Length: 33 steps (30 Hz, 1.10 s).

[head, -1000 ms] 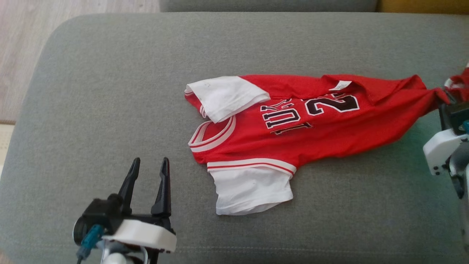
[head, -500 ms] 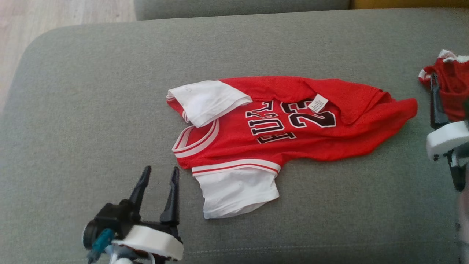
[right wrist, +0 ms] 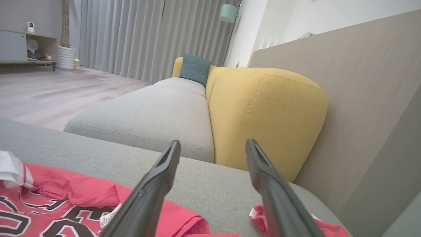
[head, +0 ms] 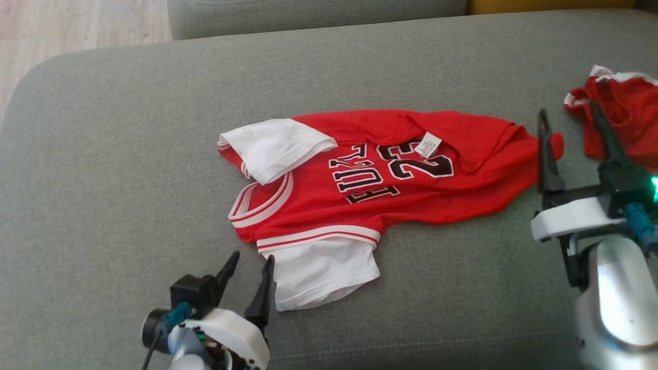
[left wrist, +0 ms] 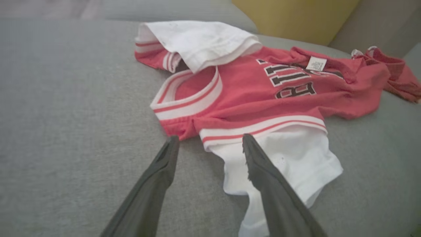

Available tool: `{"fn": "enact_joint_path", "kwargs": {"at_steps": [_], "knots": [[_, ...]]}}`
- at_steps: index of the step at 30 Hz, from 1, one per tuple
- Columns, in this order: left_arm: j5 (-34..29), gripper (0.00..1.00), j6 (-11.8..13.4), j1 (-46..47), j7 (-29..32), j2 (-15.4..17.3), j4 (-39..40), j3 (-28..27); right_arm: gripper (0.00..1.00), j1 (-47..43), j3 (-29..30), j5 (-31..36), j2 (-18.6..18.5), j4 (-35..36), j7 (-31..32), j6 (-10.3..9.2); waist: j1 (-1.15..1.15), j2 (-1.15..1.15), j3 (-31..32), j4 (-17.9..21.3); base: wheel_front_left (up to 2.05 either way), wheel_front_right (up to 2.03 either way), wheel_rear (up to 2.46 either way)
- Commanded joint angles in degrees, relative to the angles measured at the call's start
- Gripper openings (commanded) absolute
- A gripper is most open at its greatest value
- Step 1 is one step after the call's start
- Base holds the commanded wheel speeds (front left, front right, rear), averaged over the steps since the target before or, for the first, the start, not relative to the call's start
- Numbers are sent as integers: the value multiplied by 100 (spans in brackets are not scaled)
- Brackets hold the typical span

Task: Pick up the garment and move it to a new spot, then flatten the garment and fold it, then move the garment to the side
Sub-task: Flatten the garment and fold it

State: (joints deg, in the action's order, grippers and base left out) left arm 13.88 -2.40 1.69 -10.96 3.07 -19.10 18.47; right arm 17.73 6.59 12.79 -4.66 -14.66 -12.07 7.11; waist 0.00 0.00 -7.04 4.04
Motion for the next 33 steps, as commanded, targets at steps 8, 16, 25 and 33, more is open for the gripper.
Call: {"fn": "enact_joint_path", "kwargs": {"at_steps": [8,16,25,33], "knots": [[330,100,-41,667,202,-12,-610,-129,100,-92,-309,-139,149,280,-151,37,0,0,-147,226,0,0,0],[463,41,-3,1077,131,-15,-1215,-140,100,-101,-209,-211,174,372,-208,37,0,0,-279,421,0,0,0],[400,0,257,1408,-277,136,-1200,-346,100,-370,283,-426,177,498,-258,37,0,0,-295,373,0,0,0],[249,0,823,1437,-382,610,-473,-889,100,-730,37,-669,178,329,-262,37,0,0,-209,261,0,0,0]]}}
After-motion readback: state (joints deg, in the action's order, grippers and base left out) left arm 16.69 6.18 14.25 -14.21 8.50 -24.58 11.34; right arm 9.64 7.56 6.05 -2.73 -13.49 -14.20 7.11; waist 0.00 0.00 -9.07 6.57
